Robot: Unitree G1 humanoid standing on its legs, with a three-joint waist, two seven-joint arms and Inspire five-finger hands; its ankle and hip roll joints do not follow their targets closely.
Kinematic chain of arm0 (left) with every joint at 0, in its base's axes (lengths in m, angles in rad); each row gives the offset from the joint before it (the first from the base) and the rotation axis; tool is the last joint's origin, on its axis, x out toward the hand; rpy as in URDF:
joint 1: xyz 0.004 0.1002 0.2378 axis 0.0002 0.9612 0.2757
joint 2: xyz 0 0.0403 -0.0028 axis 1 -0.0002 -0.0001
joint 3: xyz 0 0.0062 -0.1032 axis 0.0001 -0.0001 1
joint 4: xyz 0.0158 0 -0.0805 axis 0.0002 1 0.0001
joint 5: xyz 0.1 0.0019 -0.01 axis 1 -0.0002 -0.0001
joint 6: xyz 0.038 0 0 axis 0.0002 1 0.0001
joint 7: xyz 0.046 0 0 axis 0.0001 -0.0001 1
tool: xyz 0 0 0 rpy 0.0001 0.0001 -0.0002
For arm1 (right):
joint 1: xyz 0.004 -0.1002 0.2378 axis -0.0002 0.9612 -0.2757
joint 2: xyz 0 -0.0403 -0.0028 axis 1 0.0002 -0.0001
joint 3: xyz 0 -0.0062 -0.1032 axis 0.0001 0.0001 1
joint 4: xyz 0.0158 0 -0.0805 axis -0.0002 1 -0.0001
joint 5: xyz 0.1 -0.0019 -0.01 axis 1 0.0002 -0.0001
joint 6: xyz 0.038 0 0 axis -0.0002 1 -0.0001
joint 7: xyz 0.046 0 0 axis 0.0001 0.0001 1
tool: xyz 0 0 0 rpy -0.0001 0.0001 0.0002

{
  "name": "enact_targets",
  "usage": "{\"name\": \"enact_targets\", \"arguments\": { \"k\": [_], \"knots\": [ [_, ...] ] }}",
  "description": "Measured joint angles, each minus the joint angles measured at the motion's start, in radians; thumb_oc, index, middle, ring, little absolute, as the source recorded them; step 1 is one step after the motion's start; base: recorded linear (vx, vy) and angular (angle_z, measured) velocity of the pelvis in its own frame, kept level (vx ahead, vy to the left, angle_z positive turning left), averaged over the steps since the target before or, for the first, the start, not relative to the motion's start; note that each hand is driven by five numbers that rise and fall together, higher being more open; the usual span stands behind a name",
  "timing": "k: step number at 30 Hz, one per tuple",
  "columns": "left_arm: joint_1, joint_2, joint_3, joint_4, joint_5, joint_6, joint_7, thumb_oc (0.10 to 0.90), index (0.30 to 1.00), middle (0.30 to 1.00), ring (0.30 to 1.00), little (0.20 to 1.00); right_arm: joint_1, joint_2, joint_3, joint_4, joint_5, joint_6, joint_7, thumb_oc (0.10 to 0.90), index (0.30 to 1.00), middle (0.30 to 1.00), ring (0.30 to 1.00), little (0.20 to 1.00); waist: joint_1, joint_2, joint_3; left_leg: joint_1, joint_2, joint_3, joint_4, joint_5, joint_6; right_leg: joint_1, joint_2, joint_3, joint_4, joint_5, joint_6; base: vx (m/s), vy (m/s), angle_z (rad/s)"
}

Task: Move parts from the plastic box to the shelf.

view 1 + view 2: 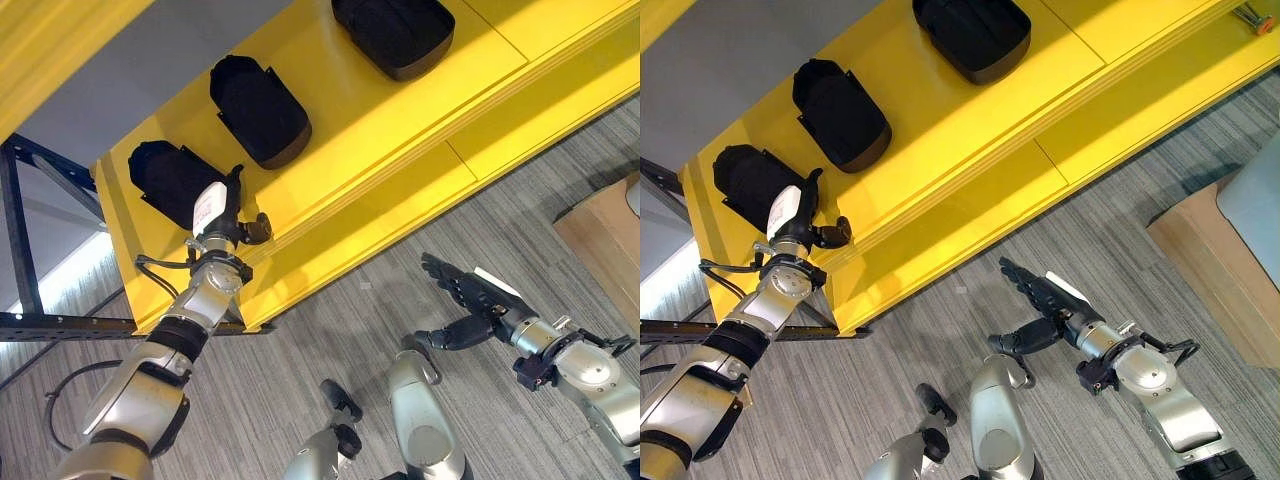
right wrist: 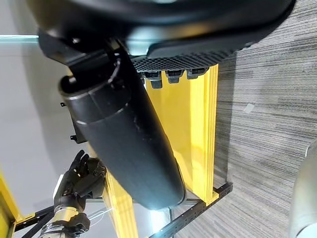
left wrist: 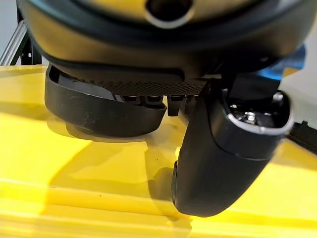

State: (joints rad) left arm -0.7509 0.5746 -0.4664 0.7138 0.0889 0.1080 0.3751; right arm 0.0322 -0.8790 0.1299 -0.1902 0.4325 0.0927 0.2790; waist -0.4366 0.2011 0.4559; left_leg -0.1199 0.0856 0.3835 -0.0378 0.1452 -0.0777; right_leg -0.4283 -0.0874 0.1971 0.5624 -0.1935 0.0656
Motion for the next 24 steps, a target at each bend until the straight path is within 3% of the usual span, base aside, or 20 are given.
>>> {"name": "enact_targets", "arguments": {
  "k": [4,13,16,24],
  "knots": [
    [0.009,0.000,0.000,0.001,0.016,0.014,-0.036,0.900,1.000,1.000,1.000,1.000,0.008,-0.021,-0.018,0.000,0.000,0.000,0.009,0.900,1.000,1.000,1.000,1.000,-0.002,0.028,0.000,0.003,0.000,-0.002,-0.001,0.000,0.000,-0.003,0.002,0.001,0.008,-0.007,-0.004,0.04,0.008,-0.02],
    [0.023,0.000,0.033,0.032,-0.006,0.025,-0.027,0.900,1.000,1.000,1.000,1.000,0.008,-0.034,-0.027,0.000,0.000,0.003,0.014,0.900,1.000,1.000,1.000,1.000,-0.018,0.031,-0.001,0.019,0.003,-0.006,0.000,0.001,-0.001,-0.003,0.012,0.003,0.041,-0.027,-0.012,0.02,0.013,-0.02],
    [0.025,0.000,0.034,0.032,0.006,0.074,-0.027,0.900,1.000,1.000,1.000,1.000,0.009,-0.042,-0.028,0.000,0.000,0.005,0.014,0.900,1.000,1.000,1.000,1.000,-0.023,0.032,-0.002,0.019,0.012,-0.008,0.005,0.001,-0.003,-0.006,0.018,0.002,0.048,-0.029,-0.018,0.02,0.007,-0.03],
    [0.027,0.013,-0.008,0.051,0.176,0.126,-0.028,0.900,1.000,1.000,1.000,1.000,0.037,-0.067,-0.033,0.000,0.000,0.005,0.018,0.900,1.000,1.000,1.000,1.000,-0.026,0.043,-0.009,0.017,0.014,-0.008,0.016,0.009,-0.013,-0.014,0.027,0.007,0.057,-0.028,-0.017,0.00,0.002,-0.04]
  ]
}}
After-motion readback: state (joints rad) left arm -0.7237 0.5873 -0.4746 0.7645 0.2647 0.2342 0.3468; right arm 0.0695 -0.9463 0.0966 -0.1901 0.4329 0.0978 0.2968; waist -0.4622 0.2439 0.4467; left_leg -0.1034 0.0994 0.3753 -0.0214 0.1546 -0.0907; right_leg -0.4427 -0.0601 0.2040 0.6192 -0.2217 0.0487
